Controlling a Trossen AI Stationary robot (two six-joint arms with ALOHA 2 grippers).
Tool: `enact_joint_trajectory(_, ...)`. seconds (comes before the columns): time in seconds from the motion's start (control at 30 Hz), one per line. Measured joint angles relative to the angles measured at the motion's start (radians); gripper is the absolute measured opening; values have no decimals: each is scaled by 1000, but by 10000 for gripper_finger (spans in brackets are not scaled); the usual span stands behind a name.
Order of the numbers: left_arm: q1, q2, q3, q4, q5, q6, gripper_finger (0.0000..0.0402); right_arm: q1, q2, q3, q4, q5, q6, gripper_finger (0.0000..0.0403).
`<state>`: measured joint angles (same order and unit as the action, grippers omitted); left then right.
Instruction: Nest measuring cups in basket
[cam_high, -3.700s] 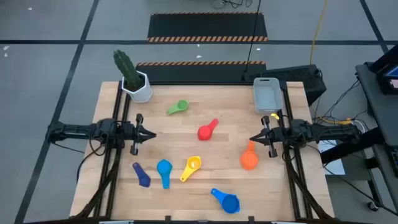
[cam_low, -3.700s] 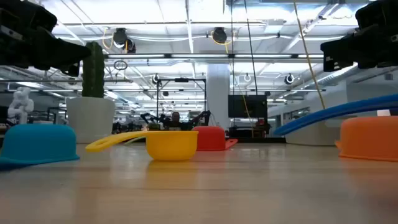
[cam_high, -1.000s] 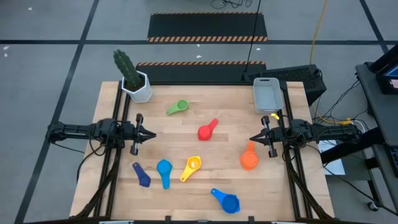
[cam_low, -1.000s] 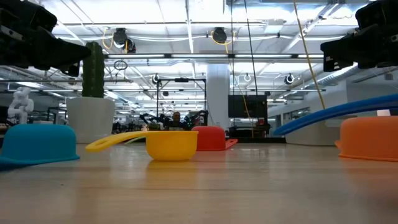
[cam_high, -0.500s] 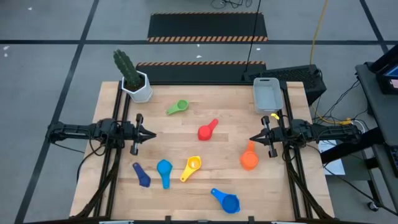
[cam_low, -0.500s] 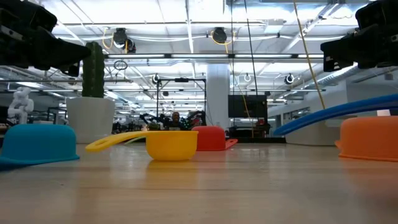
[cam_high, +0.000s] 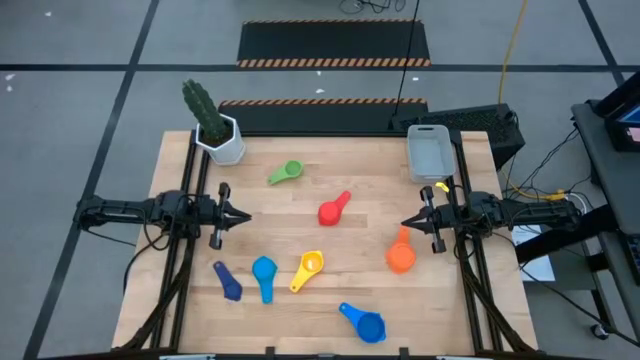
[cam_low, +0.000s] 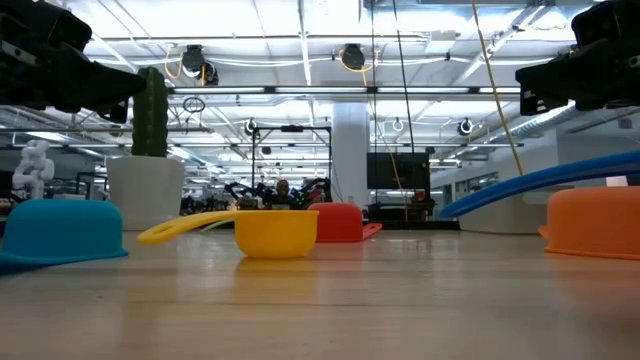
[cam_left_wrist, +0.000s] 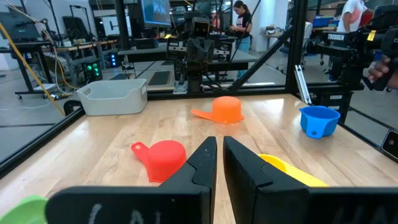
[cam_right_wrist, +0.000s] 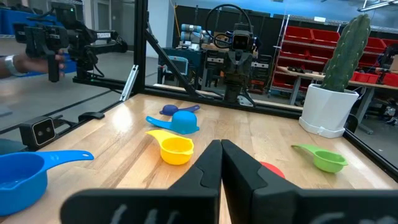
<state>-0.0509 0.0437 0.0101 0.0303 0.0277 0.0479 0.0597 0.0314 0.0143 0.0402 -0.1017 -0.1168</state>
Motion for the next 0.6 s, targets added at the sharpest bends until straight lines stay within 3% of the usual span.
enact_joint_trajectory(0.6,0,1,0,11,-14,-2,33,0,0,0,0,0,0,0)
